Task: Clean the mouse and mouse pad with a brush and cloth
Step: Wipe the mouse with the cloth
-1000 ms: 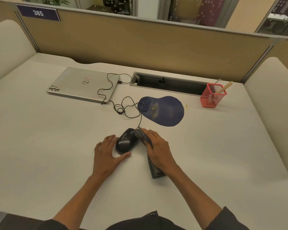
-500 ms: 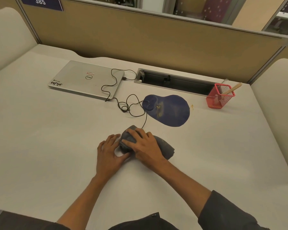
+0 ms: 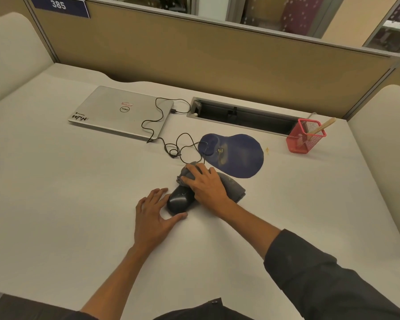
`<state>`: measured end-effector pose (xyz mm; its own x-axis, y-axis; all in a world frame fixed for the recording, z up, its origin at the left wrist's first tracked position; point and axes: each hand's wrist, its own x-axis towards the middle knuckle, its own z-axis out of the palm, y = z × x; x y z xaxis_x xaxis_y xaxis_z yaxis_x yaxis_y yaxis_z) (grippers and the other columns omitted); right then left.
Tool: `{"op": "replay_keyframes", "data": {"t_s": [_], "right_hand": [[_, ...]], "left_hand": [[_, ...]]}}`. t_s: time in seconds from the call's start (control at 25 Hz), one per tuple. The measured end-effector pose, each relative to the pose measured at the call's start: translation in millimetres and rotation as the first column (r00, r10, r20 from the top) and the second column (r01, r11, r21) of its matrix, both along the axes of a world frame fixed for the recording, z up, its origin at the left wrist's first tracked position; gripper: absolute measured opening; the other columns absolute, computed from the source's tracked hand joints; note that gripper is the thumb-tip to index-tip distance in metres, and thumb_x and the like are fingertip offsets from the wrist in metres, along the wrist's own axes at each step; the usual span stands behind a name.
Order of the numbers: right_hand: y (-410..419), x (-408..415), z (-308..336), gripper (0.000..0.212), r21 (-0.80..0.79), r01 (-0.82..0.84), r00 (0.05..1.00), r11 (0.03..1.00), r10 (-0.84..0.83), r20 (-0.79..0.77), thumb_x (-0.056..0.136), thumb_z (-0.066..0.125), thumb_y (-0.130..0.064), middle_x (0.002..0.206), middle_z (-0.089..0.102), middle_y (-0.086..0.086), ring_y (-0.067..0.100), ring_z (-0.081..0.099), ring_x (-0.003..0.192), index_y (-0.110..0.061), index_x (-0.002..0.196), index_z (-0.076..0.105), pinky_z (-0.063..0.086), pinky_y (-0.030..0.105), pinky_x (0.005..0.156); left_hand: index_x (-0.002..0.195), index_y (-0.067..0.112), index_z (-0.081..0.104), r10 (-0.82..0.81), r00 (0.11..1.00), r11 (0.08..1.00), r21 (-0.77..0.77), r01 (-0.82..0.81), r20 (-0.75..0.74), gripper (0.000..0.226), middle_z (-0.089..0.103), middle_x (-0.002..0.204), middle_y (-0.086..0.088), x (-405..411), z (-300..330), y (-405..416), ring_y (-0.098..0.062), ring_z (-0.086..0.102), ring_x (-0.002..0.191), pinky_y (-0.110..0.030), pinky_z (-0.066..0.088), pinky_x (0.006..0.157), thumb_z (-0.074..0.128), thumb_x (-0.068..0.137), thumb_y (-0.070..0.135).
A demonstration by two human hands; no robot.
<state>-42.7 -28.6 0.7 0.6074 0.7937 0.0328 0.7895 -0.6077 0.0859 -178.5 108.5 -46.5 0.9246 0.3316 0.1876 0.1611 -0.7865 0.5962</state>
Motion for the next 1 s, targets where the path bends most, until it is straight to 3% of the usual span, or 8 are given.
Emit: {"op": "replay_keyframes", "data": {"t_s": [0.2, 0.28, 0.36, 0.44, 0.6, 0.76, 0.84, 1.0], "right_hand": [[-1.3, 14.5, 8.8, 0.044, -0.016, 0.085, 0.995, 0.996, -0.086, -0.055, 0.087, 0.06, -0.018, 0.148, 0.031, 0.007, 0.032, 0.032, 0.128, -0.022, 0.13, 0.052, 0.035, 0.045, 0.096], [-0.5, 9.3, 12.8, 0.052, 0.083, 0.139, 0.987, 0.987, -0.131, -0.09, 0.084, 0.063, -0.017, 0.146, 0.036, 0.006, 0.031, 0.036, 0.123, -0.024, 0.133, 0.049, 0.037, 0.043, 0.093], [0.5, -3.5, 11.7, 0.052, 0.144, 0.064, 0.992, 0.987, -0.047, -0.118, 0.083, 0.064, -0.016, 0.143, 0.04, 0.007, 0.032, 0.038, 0.121, -0.026, 0.132, 0.05, 0.038, 0.044, 0.093], [-2.2, -12.3, 5.8, 0.049, 0.098, -0.043, 0.991, 0.994, 0.055, -0.123, 0.085, 0.063, -0.018, 0.145, 0.039, 0.007, 0.031, 0.035, 0.124, -0.029, 0.131, 0.052, 0.037, 0.045, 0.093], [-14.1, 1.2, 1.8, 0.049, 0.092, 0.1, 0.985, 0.991, -0.086, -0.147, 0.088, 0.059, -0.015, 0.148, 0.035, 0.005, 0.029, 0.033, 0.127, -0.029, 0.134, 0.049, 0.035, 0.042, 0.096], [-16.9, 15.5, 4.7, 0.046, -0.046, 0.08, 0.993, 0.996, -0.084, -0.083, 0.089, 0.057, -0.017, 0.149, 0.03, 0.007, 0.03, 0.029, 0.129, -0.024, 0.134, 0.048, 0.034, 0.044, 0.098], [-16.7, 17.6, 8.0, 0.046, -0.054, 0.1, 0.991, 0.993, -0.105, -0.083, 0.088, 0.06, -0.02, 0.146, 0.035, 0.007, 0.029, 0.034, 0.125, -0.023, 0.132, 0.049, 0.038, 0.042, 0.093], [-17.0, 10.8, 11.3, 0.057, 0.084, 0.167, 0.975, 0.982, -0.153, -0.159, 0.085, 0.063, -0.021, 0.13, 0.05, 0.007, 0.025, 0.051, 0.106, -0.027, 0.137, 0.039, 0.047, 0.035, 0.075]], "left_hand": [[0.13, 0.024, 0.056, -0.003, 1.0, 1.0, -0.003, 0.003, -0.005, 0.085, 0.049, 0.142, 0.007, -0.5, 1.0, 0.4, -0.011, 0.033, 0.138, -0.038, 0.023, 0.113, 0.05, 0.067, 0.081], [0.13, 0.023, 0.056, -0.003, 1.0, 1.0, 0.0, 0.003, -0.008, 0.088, 0.049, 0.142, 0.006, -0.3, 1.1, 0.1, -0.013, 0.034, 0.138, -0.04, 0.023, 0.113, 0.048, 0.067, 0.083], [0.13, 0.023, 0.056, -0.004, 1.0, 1.0, 0.006, 0.004, -0.004, 0.09, 0.05, 0.141, 0.005, 0.0, 1.0, 0.0, -0.014, 0.035, 0.138, -0.04, 0.023, 0.112, 0.046, 0.066, 0.085], [0.129, 0.023, 0.057, -0.003, 1.0, 1.0, 0.008, 0.003, -0.001, 0.09, 0.051, 0.141, 0.005, 0.2, 0.7, 0.4, -0.014, 0.035, 0.137, -0.039, 0.023, 0.112, 0.045, 0.065, 0.086], [0.13, 0.022, 0.056, -0.002, 1.0, 1.0, 0.014, 0.002, -0.007, 0.086, 0.05, 0.141, 0.005, 0.9, -0.5, 0.6, -0.013, 0.034, 0.138, -0.041, 0.024, 0.112, 0.05, 0.067, 0.081], [0.132, 0.022, 0.055, -0.001, 1.0, 1.0, 0.01, 0.001, -0.018, 0.087, 0.048, 0.143, 0.005, 0.8, -0.2, 1.2, -0.013, 0.033, 0.139, -0.042, 0.023, 0.114, 0.049, 0.067, 0.081], [0.132, 0.022, 0.055, -0.002, 1.0, 1.0, 0.005, 0.002, -0.016, 0.088, 0.048, 0.143, 0.005, 0.4, 0.8, 0.7, -0.013, 0.033, 0.139, -0.042, 0.023, 0.114, 0.049, 0.067, 0.081], [0.131, 0.022, 0.056, -0.001, 1.0, 1.0, 0.021, 0.001, -0.011, 0.086, 0.049, 0.142, 0.005, 0.1, 0.2, 0.9, -0.013, 0.034, 0.138, -0.042, 0.024, 0.113, 0.049, 0.068, 0.081]]}}
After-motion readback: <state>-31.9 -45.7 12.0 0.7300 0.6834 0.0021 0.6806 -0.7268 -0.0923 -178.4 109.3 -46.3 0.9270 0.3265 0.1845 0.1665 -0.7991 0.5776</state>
